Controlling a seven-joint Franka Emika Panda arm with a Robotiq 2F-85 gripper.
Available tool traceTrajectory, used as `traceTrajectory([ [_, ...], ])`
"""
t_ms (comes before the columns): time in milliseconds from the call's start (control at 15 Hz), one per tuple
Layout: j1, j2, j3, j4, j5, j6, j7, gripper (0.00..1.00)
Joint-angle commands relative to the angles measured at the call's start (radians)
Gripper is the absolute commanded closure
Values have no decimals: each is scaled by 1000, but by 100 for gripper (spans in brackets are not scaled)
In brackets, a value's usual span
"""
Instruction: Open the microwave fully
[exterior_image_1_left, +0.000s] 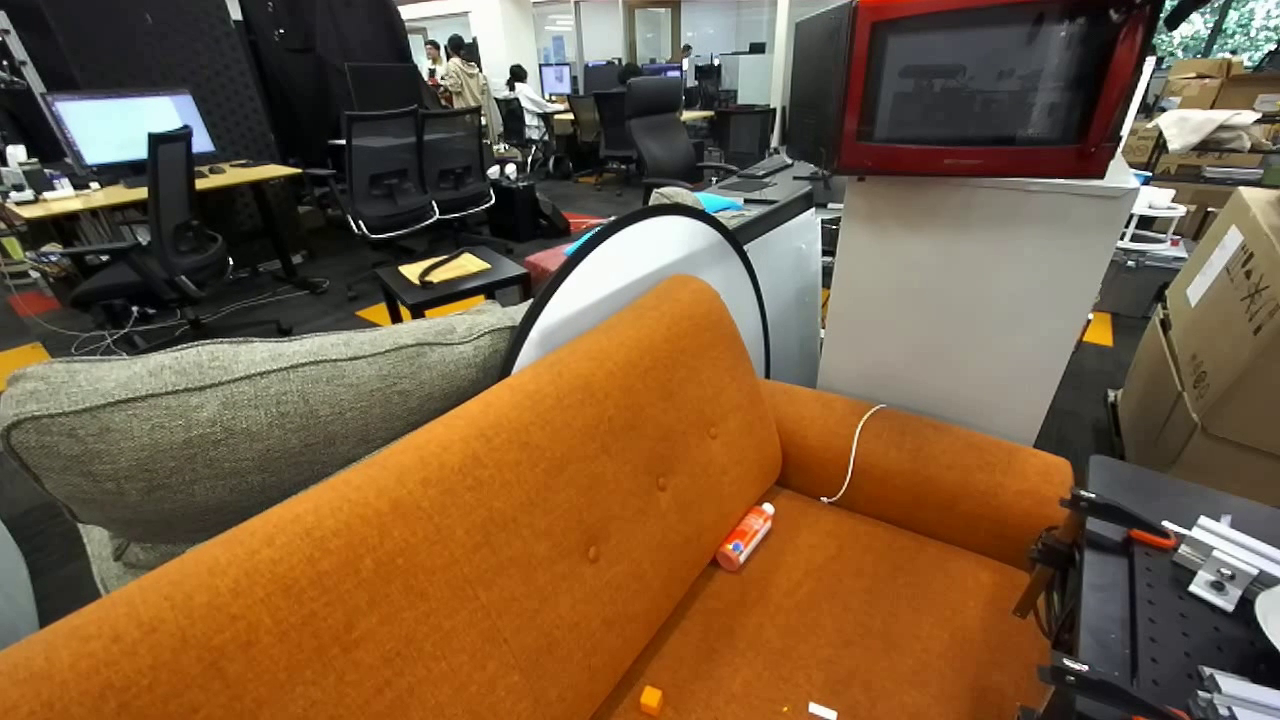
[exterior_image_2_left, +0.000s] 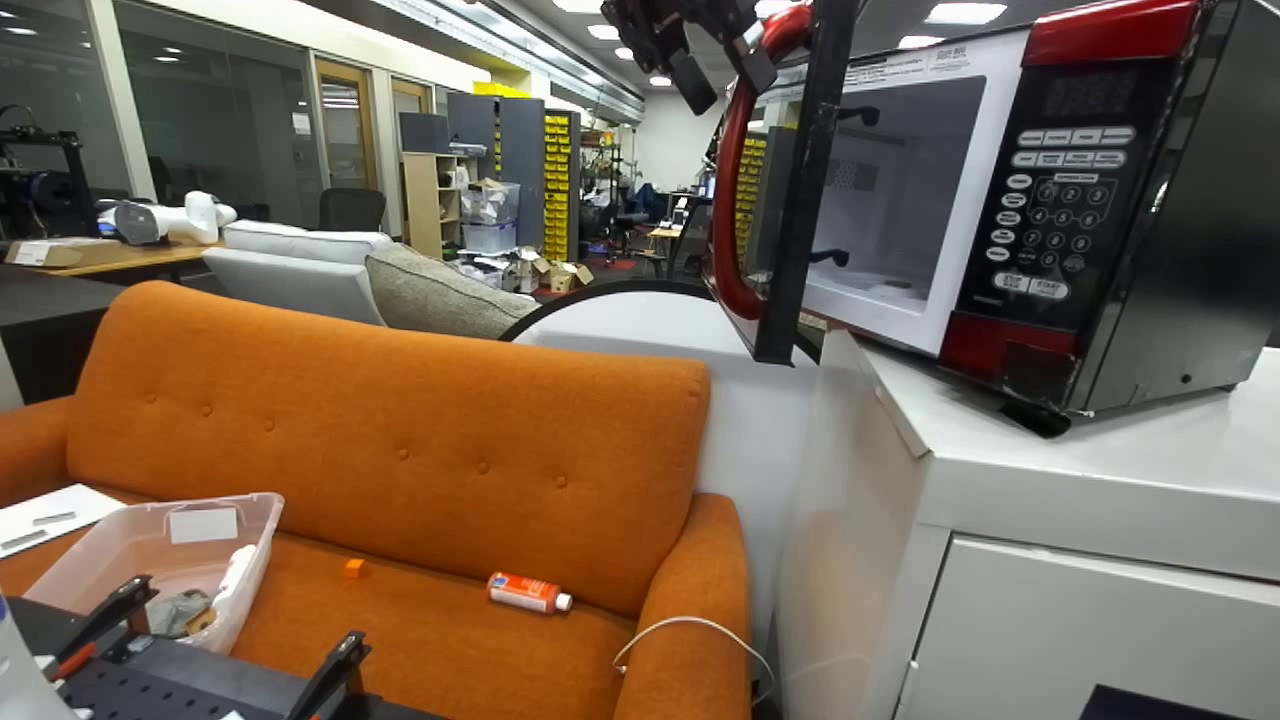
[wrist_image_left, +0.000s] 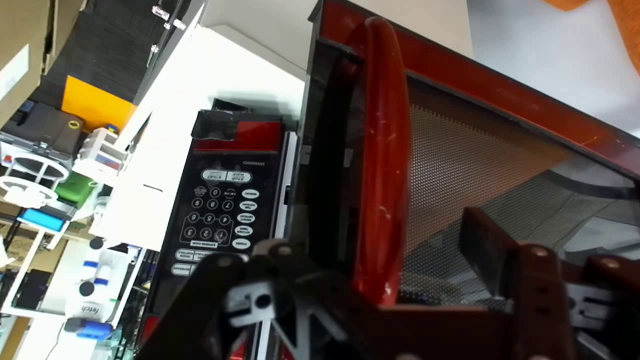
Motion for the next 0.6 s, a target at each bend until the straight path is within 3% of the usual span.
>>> traceTrajectory([
  [0,-7,-4,2,11,24,-17,-22,55],
  [400,-13,9,-4,19,35,-17,-18,95],
  [533,-16,11,-7,21,37,-20,-19,99],
])
